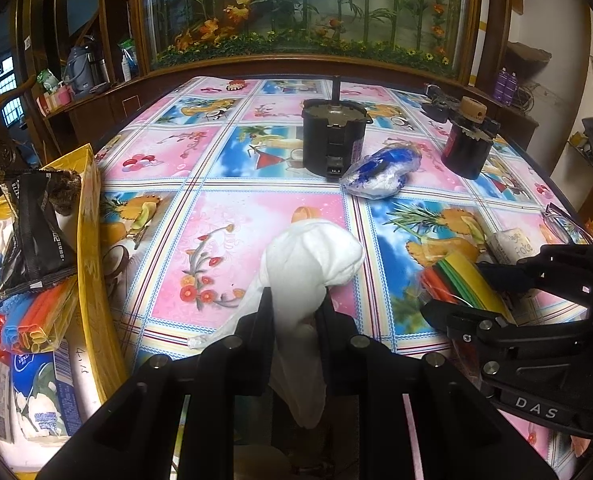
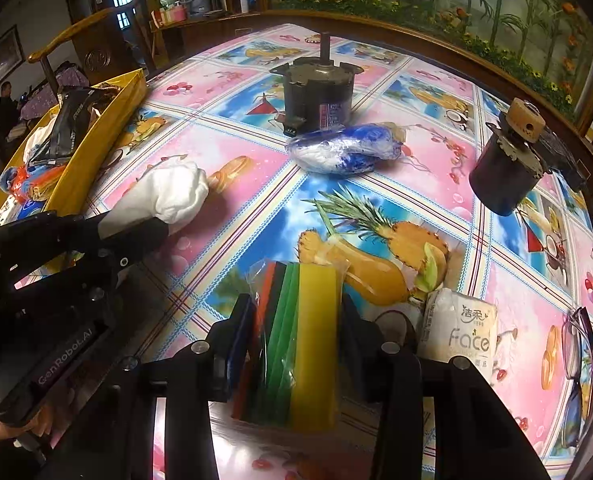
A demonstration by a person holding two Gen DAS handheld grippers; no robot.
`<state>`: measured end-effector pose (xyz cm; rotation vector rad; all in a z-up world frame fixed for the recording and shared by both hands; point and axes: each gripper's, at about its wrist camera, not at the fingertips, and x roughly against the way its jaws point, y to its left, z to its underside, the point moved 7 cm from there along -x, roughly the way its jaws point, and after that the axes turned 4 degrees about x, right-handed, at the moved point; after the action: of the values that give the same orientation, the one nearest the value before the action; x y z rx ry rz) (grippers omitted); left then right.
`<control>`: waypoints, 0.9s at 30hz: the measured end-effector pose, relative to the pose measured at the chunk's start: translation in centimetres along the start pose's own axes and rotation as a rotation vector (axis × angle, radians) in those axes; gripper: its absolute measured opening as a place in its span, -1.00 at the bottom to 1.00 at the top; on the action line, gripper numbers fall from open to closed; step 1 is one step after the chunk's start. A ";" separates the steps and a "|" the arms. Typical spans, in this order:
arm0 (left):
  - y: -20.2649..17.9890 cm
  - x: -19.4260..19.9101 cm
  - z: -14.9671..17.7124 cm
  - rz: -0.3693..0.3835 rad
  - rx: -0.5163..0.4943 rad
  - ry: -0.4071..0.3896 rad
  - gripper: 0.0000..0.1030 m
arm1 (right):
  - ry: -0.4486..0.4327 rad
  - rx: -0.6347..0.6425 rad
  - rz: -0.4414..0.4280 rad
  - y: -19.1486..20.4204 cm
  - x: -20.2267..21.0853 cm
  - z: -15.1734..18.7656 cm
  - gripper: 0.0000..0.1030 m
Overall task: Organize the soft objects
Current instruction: 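Lift the sponge pack and white cloth off the table with both tools, then carry the sponge pack and white cloth over the tray with both tools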
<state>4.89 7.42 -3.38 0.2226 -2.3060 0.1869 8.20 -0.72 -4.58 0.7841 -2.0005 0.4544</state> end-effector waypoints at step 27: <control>0.1 3.8 -0.7 0.031 -0.007 -0.136 -0.65 | -0.383 -0.265 -0.077 -1.4 6.8 -2.3 -0.20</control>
<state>2.79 7.30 -0.10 0.2015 -2.4454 0.1838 7.99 -2.76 2.43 0.8210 -2.3112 -0.0130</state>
